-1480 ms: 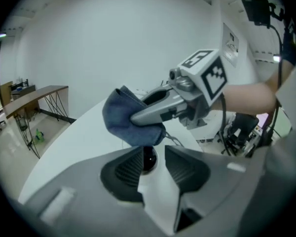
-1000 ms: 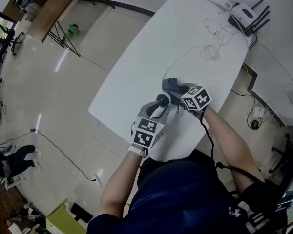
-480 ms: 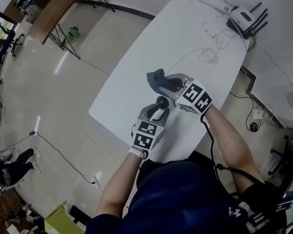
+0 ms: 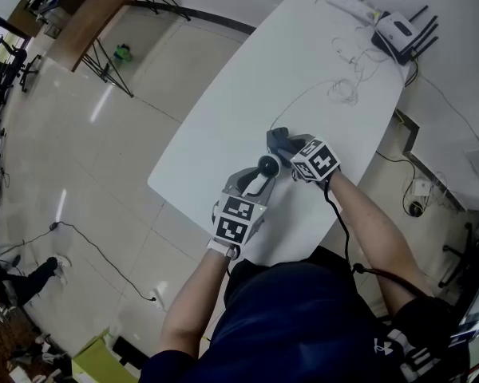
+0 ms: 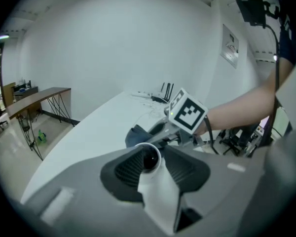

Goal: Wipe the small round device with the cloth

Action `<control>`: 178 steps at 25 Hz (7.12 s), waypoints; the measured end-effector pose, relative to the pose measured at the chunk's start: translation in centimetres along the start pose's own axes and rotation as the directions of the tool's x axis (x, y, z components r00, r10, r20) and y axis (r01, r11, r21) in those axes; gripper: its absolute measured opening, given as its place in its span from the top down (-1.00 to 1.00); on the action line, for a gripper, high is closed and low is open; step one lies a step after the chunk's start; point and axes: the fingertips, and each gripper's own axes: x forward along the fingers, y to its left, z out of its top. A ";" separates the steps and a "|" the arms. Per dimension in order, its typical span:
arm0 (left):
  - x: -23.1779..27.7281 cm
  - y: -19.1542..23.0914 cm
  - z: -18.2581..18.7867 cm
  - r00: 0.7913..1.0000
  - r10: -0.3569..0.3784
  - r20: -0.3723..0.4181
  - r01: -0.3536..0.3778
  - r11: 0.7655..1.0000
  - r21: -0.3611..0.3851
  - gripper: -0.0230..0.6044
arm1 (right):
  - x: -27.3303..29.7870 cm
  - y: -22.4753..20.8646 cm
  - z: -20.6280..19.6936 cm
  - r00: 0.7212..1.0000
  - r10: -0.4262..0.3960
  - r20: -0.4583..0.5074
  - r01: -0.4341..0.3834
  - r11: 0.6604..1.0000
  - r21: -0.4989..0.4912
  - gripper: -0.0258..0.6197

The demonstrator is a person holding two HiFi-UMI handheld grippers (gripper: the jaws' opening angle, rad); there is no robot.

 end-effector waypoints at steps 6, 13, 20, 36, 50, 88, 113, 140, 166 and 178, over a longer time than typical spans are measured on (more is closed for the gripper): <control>0.3 0.1 0.2 1.000 -0.010 -0.004 0.010 1.000 0.009 0.50 | -2.3 -0.6 -1.5 0.997 -0.041 0.070 0.030 0.987 0.156 0.67; -1.1 2.2 0.6 0.999 0.026 0.039 -0.024 0.999 -0.048 0.50 | -10.8 3.8 7.9 0.902 -0.094 0.422 0.037 0.989 0.141 0.67; -2.8 5.5 0.9 0.995 0.095 0.027 -0.092 0.992 -0.090 0.50 | -8.9 10.0 6.3 0.880 -0.016 0.475 -0.031 0.995 0.090 0.67; 0.6 1.4 1.2 1.000 -0.006 0.008 0.006 1.000 0.016 0.50 | -3.7 5.6 -7.5 0.971 -0.171 0.167 0.049 0.826 0.561 0.67; -1.5 3.3 0.4 0.999 0.025 0.038 -0.019 0.989 -0.148 0.53 | -11.1 8.0 4.0 0.834 -0.188 0.519 -0.073 0.894 0.442 0.67; -2.7 4.1 -1.7 0.998 0.029 0.063 -0.012 0.967 -0.253 0.55 | -12.4 7.0 0.5 0.926 -0.203 0.317 0.078 0.927 0.366 0.67; -8.5 9.0 -6.0 0.974 0.170 0.153 -0.086 0.891 -0.445 0.57 | -2.1 14.6 -3.4 0.974 -0.228 -0.001 0.203 0.870 -0.450 0.67; -8.2 8.3 -6.5 0.976 0.151 0.157 -0.061 0.883 -0.466 0.59 | -2.2 14.4 3.3 0.926 -0.374 -0.044 0.307 0.817 -0.488 0.67; -7.5 7.1 -5.0 0.982 0.114 0.152 -0.033 0.891 -0.452 0.60 | -9.7 9.8 7.6 0.880 0.167 0.445 -0.336 0.880 0.335 0.67; -4.1 1.4 -1.4 0.993 -0.013 0.113 0.043 0.962 -0.269 0.60 | -6.3 3.0 -5.0 0.823 0.045 0.566 -0.544 0.346 0.764 0.67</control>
